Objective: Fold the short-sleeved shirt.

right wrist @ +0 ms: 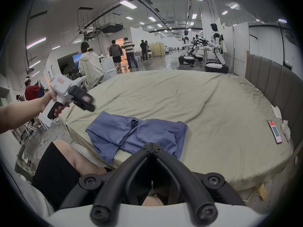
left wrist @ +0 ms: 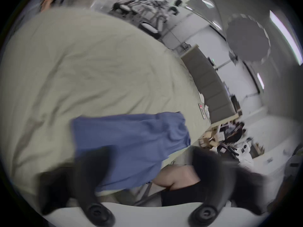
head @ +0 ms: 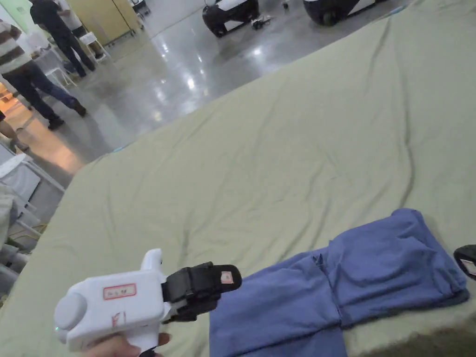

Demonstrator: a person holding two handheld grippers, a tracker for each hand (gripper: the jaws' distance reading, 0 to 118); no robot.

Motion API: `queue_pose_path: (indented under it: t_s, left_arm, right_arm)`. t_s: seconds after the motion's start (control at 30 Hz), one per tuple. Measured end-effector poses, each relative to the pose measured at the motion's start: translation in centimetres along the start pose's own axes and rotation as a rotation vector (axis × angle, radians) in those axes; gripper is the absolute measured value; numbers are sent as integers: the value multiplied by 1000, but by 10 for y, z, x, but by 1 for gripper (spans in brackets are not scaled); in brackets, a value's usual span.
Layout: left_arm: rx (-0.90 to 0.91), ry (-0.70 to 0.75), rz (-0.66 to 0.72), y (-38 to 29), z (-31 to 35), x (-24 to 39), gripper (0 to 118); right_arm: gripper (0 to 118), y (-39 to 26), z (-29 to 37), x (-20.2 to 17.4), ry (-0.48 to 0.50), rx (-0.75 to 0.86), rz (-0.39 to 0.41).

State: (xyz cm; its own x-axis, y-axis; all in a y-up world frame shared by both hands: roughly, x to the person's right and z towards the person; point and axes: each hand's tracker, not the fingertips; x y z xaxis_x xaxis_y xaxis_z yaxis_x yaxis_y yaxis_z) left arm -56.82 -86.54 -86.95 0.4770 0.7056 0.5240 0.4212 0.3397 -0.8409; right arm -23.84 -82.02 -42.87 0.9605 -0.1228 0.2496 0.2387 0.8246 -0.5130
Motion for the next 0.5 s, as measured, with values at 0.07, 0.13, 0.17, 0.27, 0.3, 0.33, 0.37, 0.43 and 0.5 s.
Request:
queue_pose_path:
  t_s: [0.07,0.13,0.17,0.27,0.3,0.33,0.37,0.43,0.5]
  left_arm:
    - [-3,-9,90,-9,16,-46,116]
    - [57,2,156,-11,19,-85,117]
    - [65,-3,191,-15,15,-99,116]
    - [47,-87,241,-16,-12,-122,115]
    - [24,-124,245,-19,-24,-123,113]
    - [-14,-143,222,-18,-39,-119,113]
    - [-24,-134,166,-16,-51,-112,113]
    - [3,-114,56,-11,-61,-101,110]
    - [53,-131,107,-1,-68,-97,42]
  right_arm:
    - [0,-1,-1,-2,-1,1,-4]
    - [0,2,-2,-4,8,10,-16]
    - [0,4,-3,-5,6,19,-18]
    - [0,12,-9,-11,-7,37,-22]
    - [0,16,-13,-12,-7,39,-32]
    - [0,18,-16,-13,-2,42,-49]
    - [0,21,-20,-14,4,43,-66]
    - [0,25,-29,-17,13,36,-87]
    - [0,28,-38,-21,10,23,-79]
